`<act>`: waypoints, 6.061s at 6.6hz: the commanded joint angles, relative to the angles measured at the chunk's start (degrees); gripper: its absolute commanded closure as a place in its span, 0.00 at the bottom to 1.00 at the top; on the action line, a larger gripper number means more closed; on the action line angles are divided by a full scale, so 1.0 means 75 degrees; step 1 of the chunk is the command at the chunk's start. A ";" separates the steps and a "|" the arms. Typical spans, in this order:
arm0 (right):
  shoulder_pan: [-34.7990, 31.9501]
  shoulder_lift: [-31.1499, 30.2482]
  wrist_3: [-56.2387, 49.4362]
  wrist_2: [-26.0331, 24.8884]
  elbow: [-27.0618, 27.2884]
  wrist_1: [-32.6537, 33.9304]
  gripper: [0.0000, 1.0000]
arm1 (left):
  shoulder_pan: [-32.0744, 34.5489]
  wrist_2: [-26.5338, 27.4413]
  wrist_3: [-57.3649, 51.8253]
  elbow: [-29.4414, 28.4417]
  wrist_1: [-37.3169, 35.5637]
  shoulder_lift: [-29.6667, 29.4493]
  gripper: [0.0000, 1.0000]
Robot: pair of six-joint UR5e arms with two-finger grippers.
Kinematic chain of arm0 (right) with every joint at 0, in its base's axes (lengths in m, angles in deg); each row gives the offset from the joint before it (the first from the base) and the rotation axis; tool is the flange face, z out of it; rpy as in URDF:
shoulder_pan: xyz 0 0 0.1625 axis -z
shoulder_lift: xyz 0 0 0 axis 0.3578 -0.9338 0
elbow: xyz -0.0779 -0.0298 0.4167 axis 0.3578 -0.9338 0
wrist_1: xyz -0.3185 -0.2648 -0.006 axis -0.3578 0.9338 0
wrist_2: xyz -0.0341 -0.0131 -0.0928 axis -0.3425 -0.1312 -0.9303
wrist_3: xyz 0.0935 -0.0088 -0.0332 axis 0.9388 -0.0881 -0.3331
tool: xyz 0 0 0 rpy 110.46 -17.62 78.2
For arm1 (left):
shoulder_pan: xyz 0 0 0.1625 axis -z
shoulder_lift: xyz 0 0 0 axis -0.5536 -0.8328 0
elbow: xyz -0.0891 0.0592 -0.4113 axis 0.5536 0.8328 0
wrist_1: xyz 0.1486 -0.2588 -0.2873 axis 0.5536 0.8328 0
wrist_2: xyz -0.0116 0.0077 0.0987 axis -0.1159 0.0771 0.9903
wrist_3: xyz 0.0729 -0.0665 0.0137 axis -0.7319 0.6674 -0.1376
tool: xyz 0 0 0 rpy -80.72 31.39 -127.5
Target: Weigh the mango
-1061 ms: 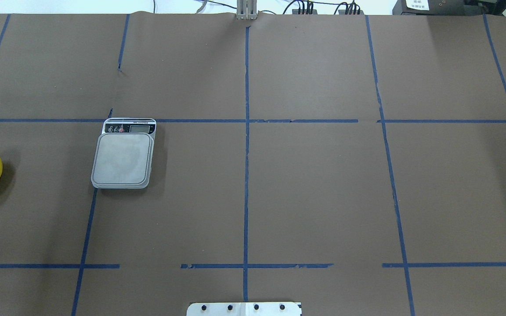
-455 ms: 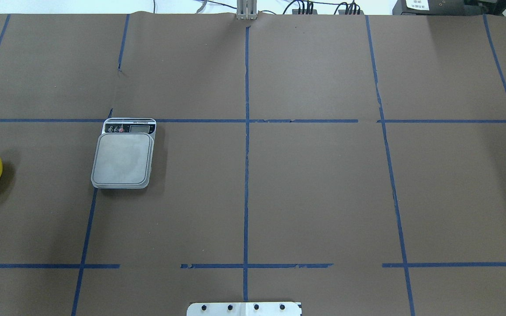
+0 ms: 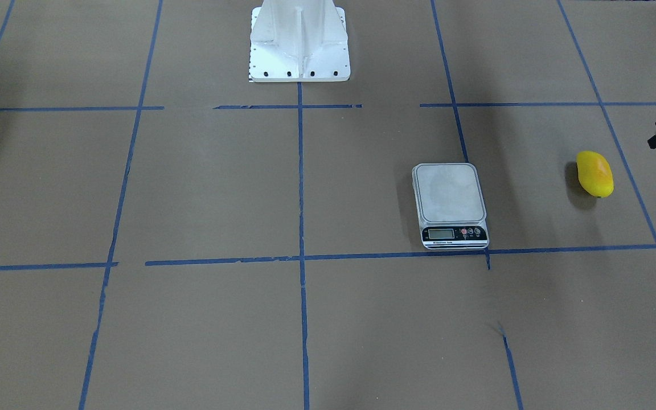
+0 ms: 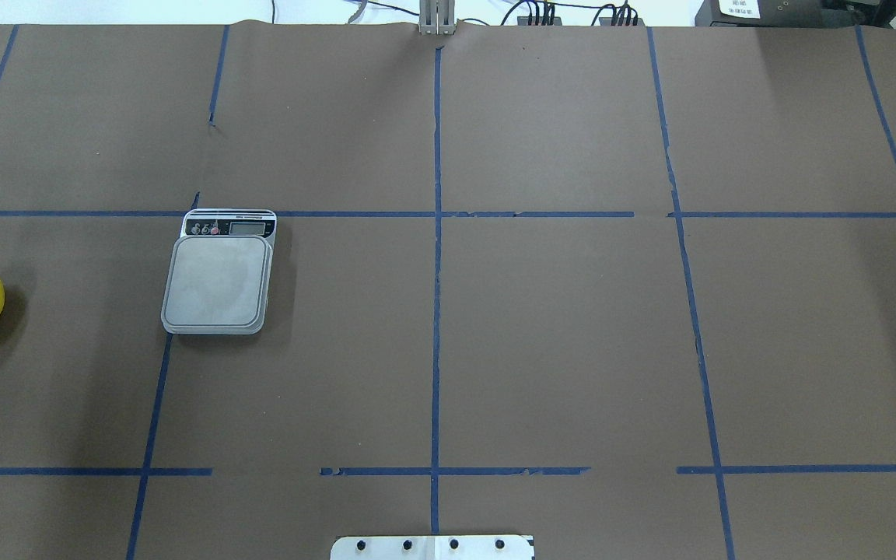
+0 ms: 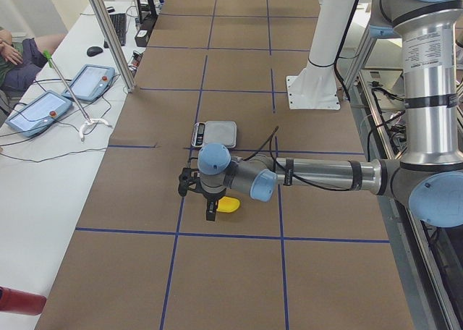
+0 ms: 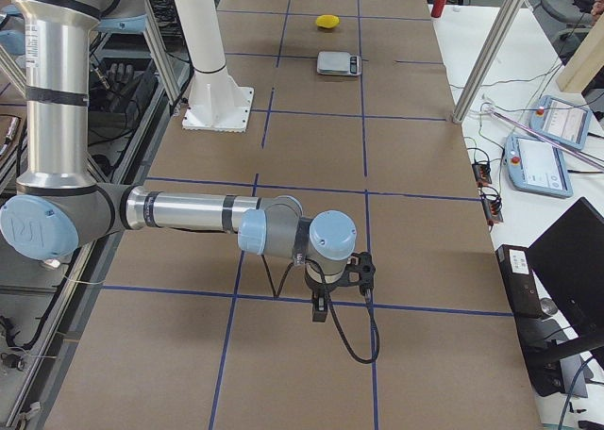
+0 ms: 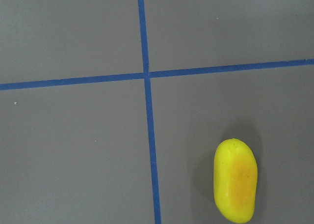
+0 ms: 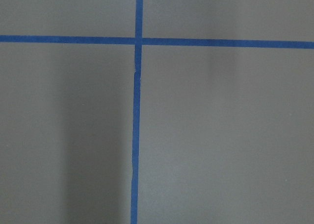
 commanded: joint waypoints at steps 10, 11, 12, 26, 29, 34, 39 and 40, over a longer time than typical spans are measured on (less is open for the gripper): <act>0.0000 0.0004 0.0000 0.0000 0.0000 -0.0003 0.00 | -0.2097 0.0986 0.1315 -0.1023 0.1349 -0.0533 0.97; 0.0000 0.0004 0.0000 0.0000 0.0000 0.0008 0.00 | -0.2073 0.0776 0.1314 -0.0196 0.0930 -0.0125 1.00; 0.0000 0.0004 0.0000 0.0000 0.0000 0.0008 0.00 | -0.2049 0.0403 0.1303 0.0671 -0.0083 -0.0144 1.00; 0.0000 0.0004 0.0000 0.0000 0.0000 0.0008 0.00 | -0.3283 0.0774 0.4221 -0.0132 -0.1850 -0.3965 0.00; 0.0000 -0.0008 0.0000 0.0000 0.0000 0.0008 0.00 | -0.1598 0.0762 0.0873 0.1204 -0.4768 -0.3707 0.00; 0.0000 0.0004 0.0000 0.0000 0.0000 0.0008 0.00 | 0.1390 0.0332 -0.4336 0.0507 -0.5250 -0.1332 0.00; 0.0000 0.0004 0.0000 0.0000 0.0000 -0.0003 0.00 | 0.2812 0.0176 -0.4533 -0.0467 -0.4784 -0.0930 0.00; 0.0000 0.0004 0.0000 0.0000 0.0000 0.0008 0.00 | 0.2860 0.0211 -0.4522 -0.0492 -0.4468 -0.0907 0.00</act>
